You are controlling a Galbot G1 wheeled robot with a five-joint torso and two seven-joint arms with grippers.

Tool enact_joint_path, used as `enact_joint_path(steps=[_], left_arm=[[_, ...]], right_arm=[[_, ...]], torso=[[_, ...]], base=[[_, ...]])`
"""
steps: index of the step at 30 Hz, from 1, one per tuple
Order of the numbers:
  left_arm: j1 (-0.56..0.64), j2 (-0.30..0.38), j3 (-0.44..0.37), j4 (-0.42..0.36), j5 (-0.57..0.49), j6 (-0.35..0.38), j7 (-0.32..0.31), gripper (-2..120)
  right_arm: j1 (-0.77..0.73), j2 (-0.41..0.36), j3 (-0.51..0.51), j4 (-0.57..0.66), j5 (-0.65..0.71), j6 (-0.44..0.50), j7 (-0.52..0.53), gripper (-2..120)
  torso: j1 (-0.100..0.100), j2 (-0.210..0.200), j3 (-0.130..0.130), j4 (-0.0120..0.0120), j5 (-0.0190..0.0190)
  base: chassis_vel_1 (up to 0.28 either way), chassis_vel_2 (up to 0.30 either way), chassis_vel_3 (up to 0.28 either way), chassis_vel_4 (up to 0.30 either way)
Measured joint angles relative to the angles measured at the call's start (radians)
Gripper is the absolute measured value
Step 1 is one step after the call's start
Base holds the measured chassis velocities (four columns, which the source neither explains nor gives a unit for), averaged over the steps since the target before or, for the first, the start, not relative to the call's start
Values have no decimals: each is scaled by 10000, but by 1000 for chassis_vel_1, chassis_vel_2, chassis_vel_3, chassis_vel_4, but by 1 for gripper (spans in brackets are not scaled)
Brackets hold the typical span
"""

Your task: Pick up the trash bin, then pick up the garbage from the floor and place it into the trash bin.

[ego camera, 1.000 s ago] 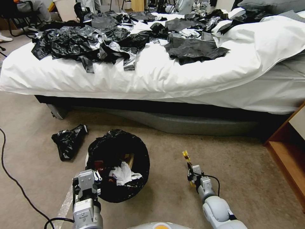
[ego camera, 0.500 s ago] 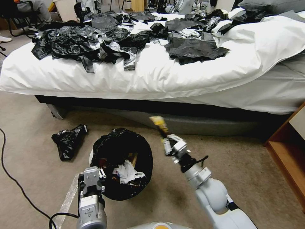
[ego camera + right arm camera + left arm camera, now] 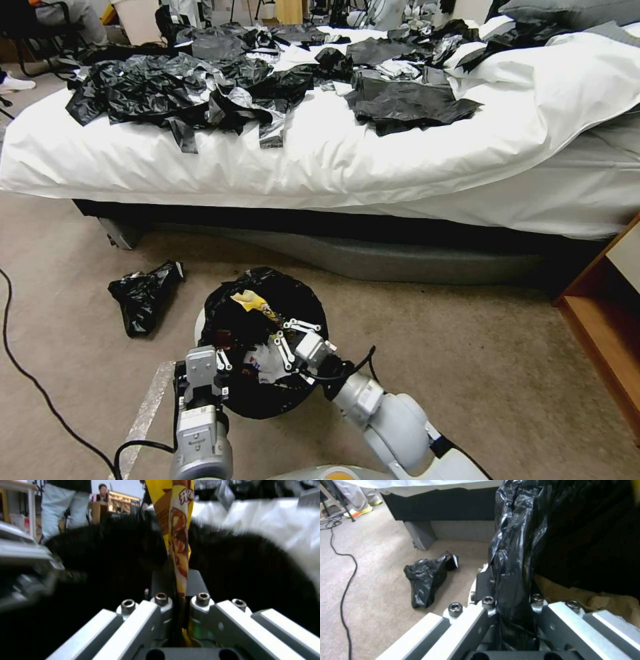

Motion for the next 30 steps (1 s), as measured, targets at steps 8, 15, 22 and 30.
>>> enact_joint_path(steps=[8,15,22,30], left_arm=[[87,-21,163,42,88,-57,-6,1],[118,-49,148,45,104,-107,-12,1],[98,-62,18,37,31,-123,-15,1],[42,-67,6,28,7,-117,-6,1]], right_arm=[[476,124,-44,-891,46,-313,341,7],[453,182,52,-1094,-14,-333,380,30],[209,118,205,-893,-64,-331,379,57],[-101,64,386,-587,-252,-236,415,86]], torso=[[1,0,0,0,0],[0,0,0,0,1],[1,0,0,-1,1],[1,0,1,-1,1]], base=[[0,0,0,0],[0,0,0,0],[0,0,0,0],[0,0,0,0]])
